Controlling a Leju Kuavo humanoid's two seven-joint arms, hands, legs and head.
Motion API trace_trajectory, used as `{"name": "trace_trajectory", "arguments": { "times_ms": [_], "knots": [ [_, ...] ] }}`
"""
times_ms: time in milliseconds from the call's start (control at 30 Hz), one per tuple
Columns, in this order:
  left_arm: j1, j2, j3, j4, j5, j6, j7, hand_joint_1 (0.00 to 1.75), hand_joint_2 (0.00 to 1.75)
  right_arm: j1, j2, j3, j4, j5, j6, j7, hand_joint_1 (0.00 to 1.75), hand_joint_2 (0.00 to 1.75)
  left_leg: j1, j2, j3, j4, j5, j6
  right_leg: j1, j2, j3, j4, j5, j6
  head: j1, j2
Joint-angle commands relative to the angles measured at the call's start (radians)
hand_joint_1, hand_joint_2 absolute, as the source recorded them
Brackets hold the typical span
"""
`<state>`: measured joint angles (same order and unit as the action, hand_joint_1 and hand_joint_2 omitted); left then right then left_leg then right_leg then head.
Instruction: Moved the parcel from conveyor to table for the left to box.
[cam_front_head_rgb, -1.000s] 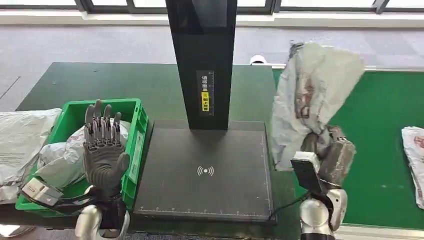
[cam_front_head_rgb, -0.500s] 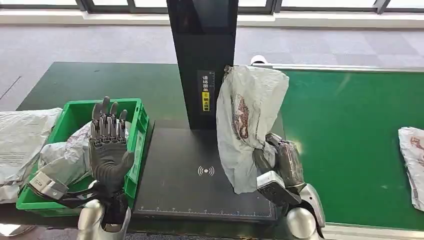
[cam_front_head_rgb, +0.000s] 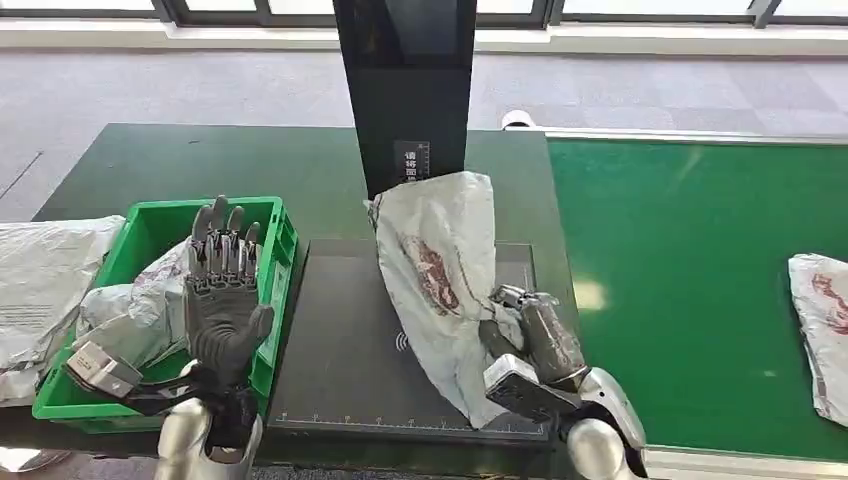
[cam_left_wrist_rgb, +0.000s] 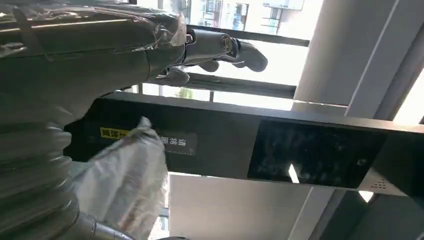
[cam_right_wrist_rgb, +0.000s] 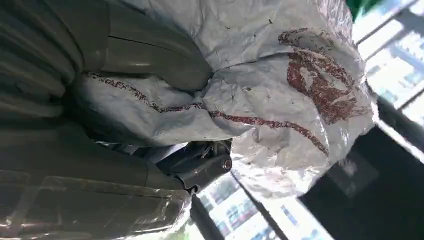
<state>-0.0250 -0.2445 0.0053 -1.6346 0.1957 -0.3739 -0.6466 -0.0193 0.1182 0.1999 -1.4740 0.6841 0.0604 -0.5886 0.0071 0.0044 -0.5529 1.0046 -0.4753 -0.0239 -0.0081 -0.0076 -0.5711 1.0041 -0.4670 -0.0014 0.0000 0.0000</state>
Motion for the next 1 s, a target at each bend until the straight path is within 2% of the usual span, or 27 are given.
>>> {"name": "trace_trajectory", "arguments": {
  "times_ms": [33, 467, 933, 967, 1000],
  "knots": [
    [-0.043, 0.021, 0.014, 0.072, -0.012, -0.001, -0.011, 0.0, 1.75, -0.09, -0.07, 0.119, 0.238, 0.078, 0.053, 0.057, 1.75, 1.75, 0.0, 0.001, 0.002, -0.002, 0.001, 0.001, 0.0, 0.002, 0.001, -0.002, 0.002, 0.0, 0.0, 0.0],
    [-0.02, 0.016, 0.02, 0.038, -0.015, 0.015, -0.008, 0.0, 1.75, -0.14, -0.068, 0.147, 0.31, 0.093, 0.076, 0.068, 1.75, 1.75, 0.0, 0.001, 0.0, -0.001, 0.0, 0.001, 0.0, 0.001, 0.001, -0.001, 0.001, 0.0, 0.0, 0.0],
    [-0.02, 0.016, 0.02, 0.038, -0.015, 0.015, -0.008, 0.0, 1.75, -0.14, -0.068, 0.147, 0.31, 0.093, 0.076, 0.068, 1.75, 1.75, 0.0, 0.0, 0.0, -0.001, 0.0, 0.0, 0.0, 0.001, 0.0, -0.001, 0.001, 0.001, 0.0, 0.0],
    [-0.012, 0.01, 0.027, 0.027, -0.019, 0.031, -0.012, 0.0, 1.75, -0.154, -0.052, 0.123, 0.337, 0.113, 0.039, 0.142, 0.0, 1.75, 0.0, 0.001, 0.0, -0.002, 0.001, 0.001, 0.0, 0.002, 0.001, -0.002, 0.002, 0.001, 0.0, 0.0],
    [-0.005, 0.01, 0.031, 0.016, -0.02, 0.034, -0.012, 0.0, 1.75, -0.171, -0.046, 0.111, 0.359, 0.118, 0.019, 0.157, 0.0, 1.75, 0.0, 0.001, 0.0, -0.001, 0.0, 0.001, 0.0, 0.002, 0.0, -0.001, 0.001, 0.001, 0.0, 0.0]
  ]
}}
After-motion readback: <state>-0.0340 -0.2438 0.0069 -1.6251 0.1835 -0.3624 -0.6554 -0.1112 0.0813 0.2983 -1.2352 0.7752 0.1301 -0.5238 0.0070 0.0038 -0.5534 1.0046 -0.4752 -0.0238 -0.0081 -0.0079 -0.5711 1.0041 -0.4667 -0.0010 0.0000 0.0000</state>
